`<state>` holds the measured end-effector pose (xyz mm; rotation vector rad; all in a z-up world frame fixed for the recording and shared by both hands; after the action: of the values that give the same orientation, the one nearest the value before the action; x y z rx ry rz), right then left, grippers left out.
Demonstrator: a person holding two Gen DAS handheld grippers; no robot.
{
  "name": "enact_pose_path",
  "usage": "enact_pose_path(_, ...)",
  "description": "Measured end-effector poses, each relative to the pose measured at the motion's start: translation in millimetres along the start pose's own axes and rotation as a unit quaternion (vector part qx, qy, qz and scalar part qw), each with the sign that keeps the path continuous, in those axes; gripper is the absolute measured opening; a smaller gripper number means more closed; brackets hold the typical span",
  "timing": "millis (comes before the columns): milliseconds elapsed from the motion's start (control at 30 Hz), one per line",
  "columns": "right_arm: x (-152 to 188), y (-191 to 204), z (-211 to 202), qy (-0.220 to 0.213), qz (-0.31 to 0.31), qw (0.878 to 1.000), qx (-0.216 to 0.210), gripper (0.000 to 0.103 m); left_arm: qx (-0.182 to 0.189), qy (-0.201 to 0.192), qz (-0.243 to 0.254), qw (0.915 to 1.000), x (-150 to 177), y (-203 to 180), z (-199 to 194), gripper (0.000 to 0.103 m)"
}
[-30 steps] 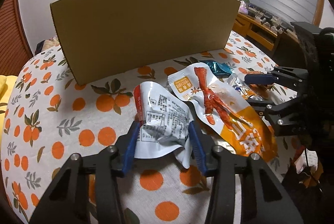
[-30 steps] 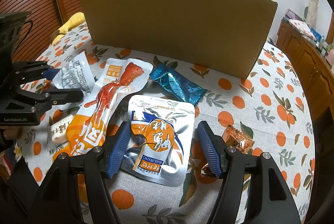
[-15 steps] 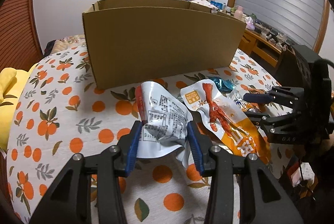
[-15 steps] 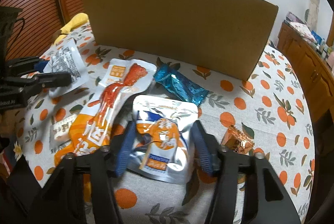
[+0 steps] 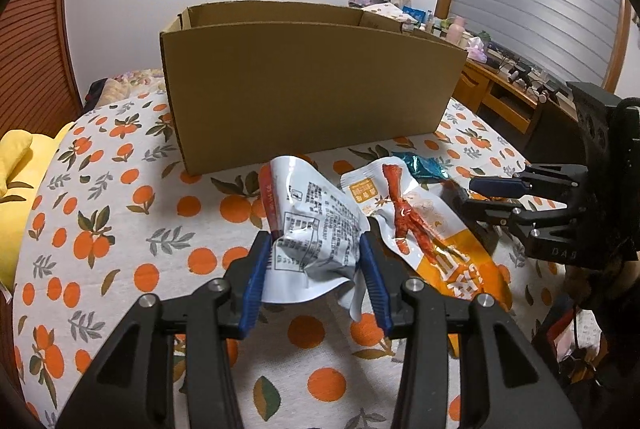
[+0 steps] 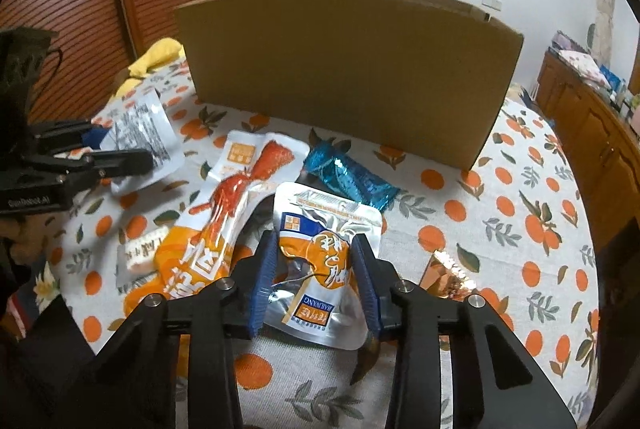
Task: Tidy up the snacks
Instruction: 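Grasp white red-printed bag with left tool while right tool lowers onto silver-orange pouch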
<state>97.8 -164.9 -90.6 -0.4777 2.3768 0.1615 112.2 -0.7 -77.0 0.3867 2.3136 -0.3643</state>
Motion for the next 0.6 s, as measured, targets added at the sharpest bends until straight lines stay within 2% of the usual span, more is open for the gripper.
enact_pose_path(433,-2.3,-0.8,-3.0,-0.005,0.001,1.000,0.003,0.029,0.000,-0.001,0.003,1.0000,-4.5,-1.2,-2.1,0.044)
enact_pose_path(533,0.0,-1.6,-1.3,0.000,0.003,1.000,-0.004,0.031,0.001,0.001,0.001,1.0000,-2.8,-1.3,-0.2,0.044)
enact_pose_path(600,2.3,0.2,1.7,0.004,-0.001,1.000,0.000,0.038,0.002,0.000,0.000,1.0000,-2.0,-1.5,0.5,0.044)
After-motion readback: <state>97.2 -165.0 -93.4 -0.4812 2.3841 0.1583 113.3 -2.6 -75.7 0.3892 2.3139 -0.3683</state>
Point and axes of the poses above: each gripper's, at about its wrist camera, not at the fingertips, and z roughly the way its jaws point, y to its left, x to its underside, the point moved 1 cm from there along z, roughly the way its jaws point, and after that the axes turned 1 degree about y, right-handed, at the moved point
